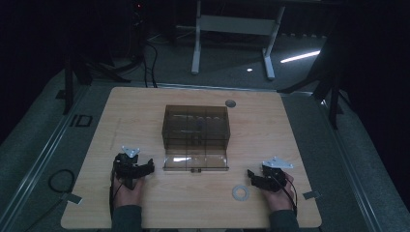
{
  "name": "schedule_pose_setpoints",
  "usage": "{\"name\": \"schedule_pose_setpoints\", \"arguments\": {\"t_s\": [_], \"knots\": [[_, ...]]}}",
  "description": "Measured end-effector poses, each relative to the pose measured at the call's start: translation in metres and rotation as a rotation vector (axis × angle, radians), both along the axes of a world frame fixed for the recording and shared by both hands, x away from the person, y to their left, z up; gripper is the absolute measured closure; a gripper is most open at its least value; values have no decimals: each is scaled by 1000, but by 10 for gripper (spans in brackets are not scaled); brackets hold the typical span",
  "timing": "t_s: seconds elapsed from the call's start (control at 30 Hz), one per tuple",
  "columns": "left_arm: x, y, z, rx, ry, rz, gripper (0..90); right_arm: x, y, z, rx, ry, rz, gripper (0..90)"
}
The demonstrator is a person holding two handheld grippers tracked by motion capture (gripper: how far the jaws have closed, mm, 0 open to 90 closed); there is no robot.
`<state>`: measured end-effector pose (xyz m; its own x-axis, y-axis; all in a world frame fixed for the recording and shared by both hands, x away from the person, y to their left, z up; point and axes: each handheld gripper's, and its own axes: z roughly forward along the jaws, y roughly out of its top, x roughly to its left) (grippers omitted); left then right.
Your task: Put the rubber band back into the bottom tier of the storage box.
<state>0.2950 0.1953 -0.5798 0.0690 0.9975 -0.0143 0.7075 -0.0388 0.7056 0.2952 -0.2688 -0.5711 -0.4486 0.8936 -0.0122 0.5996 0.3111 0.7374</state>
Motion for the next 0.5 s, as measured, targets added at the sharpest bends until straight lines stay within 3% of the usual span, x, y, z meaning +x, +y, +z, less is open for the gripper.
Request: {"name": "schedule_pose_setpoints", "arguments": {"t_s": [0.5], "knots": [[0,0,0,0,0,0,129,0,0,1,-3,5,7,314]]}}
